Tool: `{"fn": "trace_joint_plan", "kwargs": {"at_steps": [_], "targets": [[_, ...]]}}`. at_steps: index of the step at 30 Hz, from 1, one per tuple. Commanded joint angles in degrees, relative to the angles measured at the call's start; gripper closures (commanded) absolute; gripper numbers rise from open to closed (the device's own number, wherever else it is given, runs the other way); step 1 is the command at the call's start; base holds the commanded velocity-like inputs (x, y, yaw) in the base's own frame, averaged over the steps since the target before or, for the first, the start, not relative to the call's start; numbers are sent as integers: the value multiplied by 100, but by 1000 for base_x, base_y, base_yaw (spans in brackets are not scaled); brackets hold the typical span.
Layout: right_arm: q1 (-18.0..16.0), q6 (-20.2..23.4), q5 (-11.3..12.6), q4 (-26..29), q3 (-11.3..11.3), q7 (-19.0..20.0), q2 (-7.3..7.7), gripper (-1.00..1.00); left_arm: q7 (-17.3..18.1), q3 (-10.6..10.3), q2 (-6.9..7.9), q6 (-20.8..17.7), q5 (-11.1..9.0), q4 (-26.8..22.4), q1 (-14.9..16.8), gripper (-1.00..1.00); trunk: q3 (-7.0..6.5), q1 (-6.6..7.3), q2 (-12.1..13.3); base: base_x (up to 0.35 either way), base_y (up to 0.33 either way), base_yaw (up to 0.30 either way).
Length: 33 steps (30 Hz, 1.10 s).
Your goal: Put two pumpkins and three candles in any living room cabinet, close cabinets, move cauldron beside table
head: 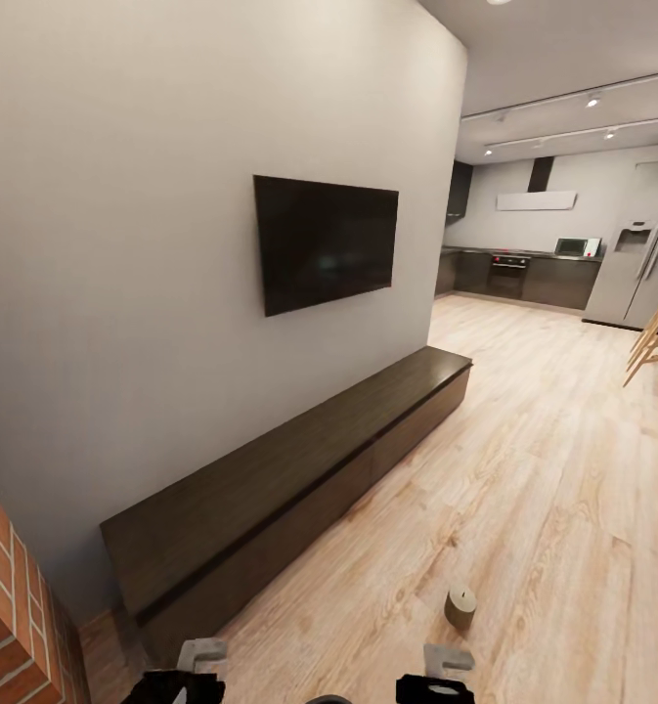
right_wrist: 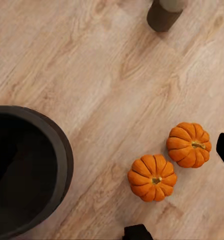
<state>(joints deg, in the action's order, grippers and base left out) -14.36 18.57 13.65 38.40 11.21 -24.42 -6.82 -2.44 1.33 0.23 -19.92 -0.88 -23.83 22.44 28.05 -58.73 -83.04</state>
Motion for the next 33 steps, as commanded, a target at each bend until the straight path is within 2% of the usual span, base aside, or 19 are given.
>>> {"fn": "trace_joint_plan", "kwargs": {"at_steps": [1, 3, 5, 8, 13, 19, 24, 33], "targets": [[-103, -22, 56, -110, 34, -45, -10, -100, -73, 27, -12, -47, -48, -18, 59, -100, 8, 0, -4, 0, 0, 0], [-338, -358, 58, -482, 53, -26, -62, -100, -357, 52, -44, -73, -281, -25, 274, -100, 8, 0, -4, 0, 0, 0], [-437, -749, 58, -698, 67, -13, -86, -100, -580, 57, -63, -79, -568, -20, 386, -100, 8, 0, -4, 0, 0, 0], [-495, -1064, 56, -824, 81, 119, -100, -100, -698, 65, -72, -17, -859, 4, 450, -100, 8, 0, -4, 0, 0, 0], [-509, -1143, 56, -847, 90, 234, -97, -100, -694, 75, -73, 21, -912, -104, 457, -100, 8, 0, -4, 0, 0, 0], [-513, -1219, 55, -852, 92, 302, -91, -100, -688, 78, -171, 526, -927, -99, 436, -100, 8, 0, -4, 0, 0, 0], [-514, -1391, 58, -852, 90, 529, -84, -100, -688, 70, -203, 675, -941, -81, 421, -100, 8, 0, -4, 0, 0, 0], [-514, -1426, 53, -852, 92, 591, -82, -100, -688, 76, -192, 696, -949, -78, 411, -100, 170, -197, -365, 0, 0, 0]]}}
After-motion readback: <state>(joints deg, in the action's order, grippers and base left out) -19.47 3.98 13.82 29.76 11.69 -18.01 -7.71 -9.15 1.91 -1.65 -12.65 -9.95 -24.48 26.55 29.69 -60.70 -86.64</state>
